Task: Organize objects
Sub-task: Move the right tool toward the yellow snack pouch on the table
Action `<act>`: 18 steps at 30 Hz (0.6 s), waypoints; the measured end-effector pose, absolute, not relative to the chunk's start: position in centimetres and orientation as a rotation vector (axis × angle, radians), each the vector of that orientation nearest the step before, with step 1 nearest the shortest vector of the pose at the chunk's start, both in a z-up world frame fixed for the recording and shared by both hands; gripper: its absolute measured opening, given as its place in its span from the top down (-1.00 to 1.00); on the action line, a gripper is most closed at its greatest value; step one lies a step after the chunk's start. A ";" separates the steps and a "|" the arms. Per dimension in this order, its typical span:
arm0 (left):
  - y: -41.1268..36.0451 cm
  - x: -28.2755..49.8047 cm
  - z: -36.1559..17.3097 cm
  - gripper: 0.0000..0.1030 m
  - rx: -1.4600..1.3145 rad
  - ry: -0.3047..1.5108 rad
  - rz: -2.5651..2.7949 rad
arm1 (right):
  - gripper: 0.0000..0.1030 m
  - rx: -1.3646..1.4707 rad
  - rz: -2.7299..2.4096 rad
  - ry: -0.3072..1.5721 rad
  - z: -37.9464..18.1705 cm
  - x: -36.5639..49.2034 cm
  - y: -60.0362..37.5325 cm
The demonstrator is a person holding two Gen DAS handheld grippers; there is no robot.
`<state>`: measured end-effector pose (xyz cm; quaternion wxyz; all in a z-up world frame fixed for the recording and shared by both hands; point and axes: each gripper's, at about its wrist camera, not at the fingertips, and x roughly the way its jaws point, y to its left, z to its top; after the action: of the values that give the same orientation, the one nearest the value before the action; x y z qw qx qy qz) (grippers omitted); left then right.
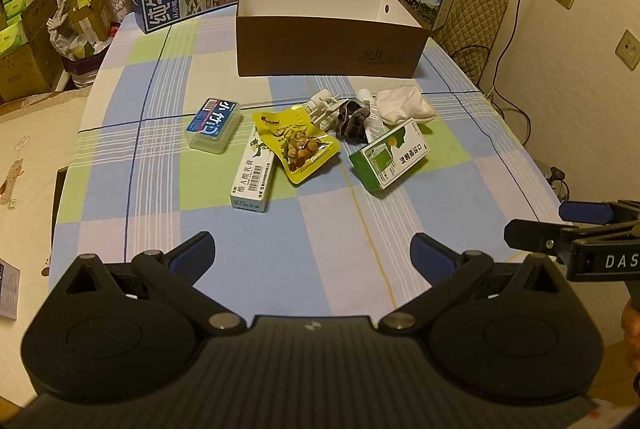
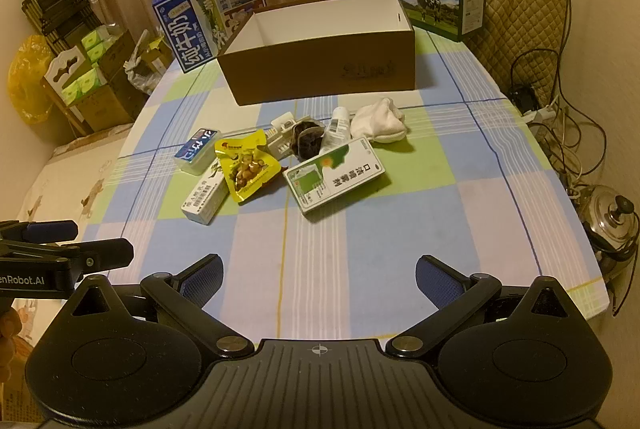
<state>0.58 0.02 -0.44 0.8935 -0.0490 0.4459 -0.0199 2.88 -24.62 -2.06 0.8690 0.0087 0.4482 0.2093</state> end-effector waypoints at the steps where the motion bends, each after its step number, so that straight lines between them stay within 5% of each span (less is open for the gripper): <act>1: 0.0 0.6 -0.4 -0.99 -0.102 0.925 -0.041 | -0.95 0.018 0.438 0.938 -2.1 2.9 -24.6; 18: -0.3 1.3 -0.6 -0.99 -0.101 0.934 -0.032 | -0.95 0.014 0.451 0.943 -2.3 3.7 -24.5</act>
<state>1.27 -0.33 -0.59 0.8916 -0.0488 0.4499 -0.0153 3.70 -24.51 -2.27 0.8664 0.0066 0.4505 0.2152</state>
